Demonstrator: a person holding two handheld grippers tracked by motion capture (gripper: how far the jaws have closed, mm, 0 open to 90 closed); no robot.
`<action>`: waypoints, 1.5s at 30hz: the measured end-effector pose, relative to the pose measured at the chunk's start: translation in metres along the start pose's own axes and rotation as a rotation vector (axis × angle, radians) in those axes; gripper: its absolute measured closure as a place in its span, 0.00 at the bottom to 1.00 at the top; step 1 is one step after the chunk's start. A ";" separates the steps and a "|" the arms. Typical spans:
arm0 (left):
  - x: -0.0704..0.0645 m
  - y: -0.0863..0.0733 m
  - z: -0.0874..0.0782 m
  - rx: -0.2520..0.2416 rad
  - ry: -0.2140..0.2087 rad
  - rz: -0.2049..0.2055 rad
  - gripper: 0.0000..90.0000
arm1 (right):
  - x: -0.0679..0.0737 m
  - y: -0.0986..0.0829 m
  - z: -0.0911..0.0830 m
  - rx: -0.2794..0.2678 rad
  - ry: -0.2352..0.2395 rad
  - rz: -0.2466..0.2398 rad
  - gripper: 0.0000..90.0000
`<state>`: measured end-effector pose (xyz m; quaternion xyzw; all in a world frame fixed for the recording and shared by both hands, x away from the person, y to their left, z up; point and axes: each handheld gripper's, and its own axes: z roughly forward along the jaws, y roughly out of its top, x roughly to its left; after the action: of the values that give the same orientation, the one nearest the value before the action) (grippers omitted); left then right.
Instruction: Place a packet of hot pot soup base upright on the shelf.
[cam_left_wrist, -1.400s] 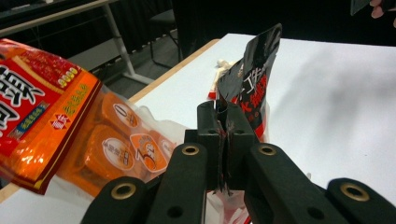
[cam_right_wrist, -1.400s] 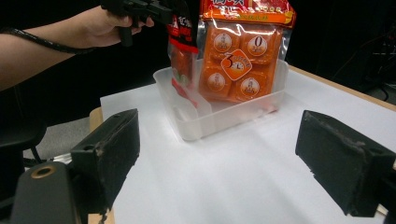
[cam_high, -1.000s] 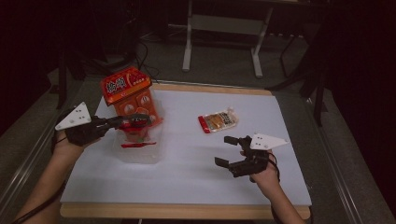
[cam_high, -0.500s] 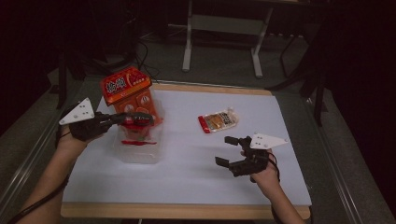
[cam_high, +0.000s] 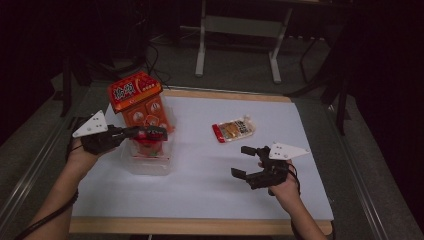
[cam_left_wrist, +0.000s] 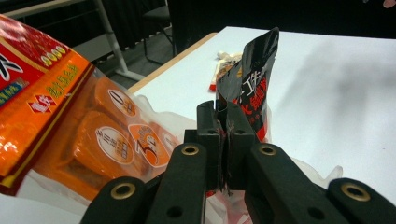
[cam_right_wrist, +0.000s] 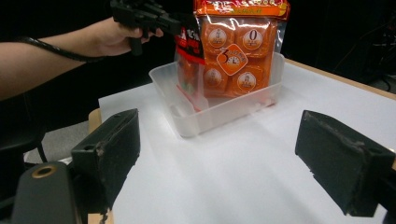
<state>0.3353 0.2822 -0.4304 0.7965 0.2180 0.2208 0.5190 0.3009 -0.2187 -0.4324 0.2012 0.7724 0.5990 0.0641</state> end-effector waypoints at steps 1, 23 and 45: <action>0.000 -0.001 0.000 -0.007 0.002 -0.003 0.97 | 0.000 0.000 0.000 0.000 0.000 0.000 0.15; -0.005 -0.024 0.010 0.003 -0.002 -0.020 0.97 | 0.000 -0.002 0.001 0.002 0.010 0.007 0.16; -0.008 -0.023 0.002 -0.067 0.007 -0.081 0.66 | 0.000 0.000 0.001 0.002 0.019 0.009 0.16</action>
<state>0.3273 0.2847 -0.4535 0.7683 0.2446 0.2097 0.5531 0.3009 -0.2174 -0.4331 0.1993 0.7727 0.6002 0.0539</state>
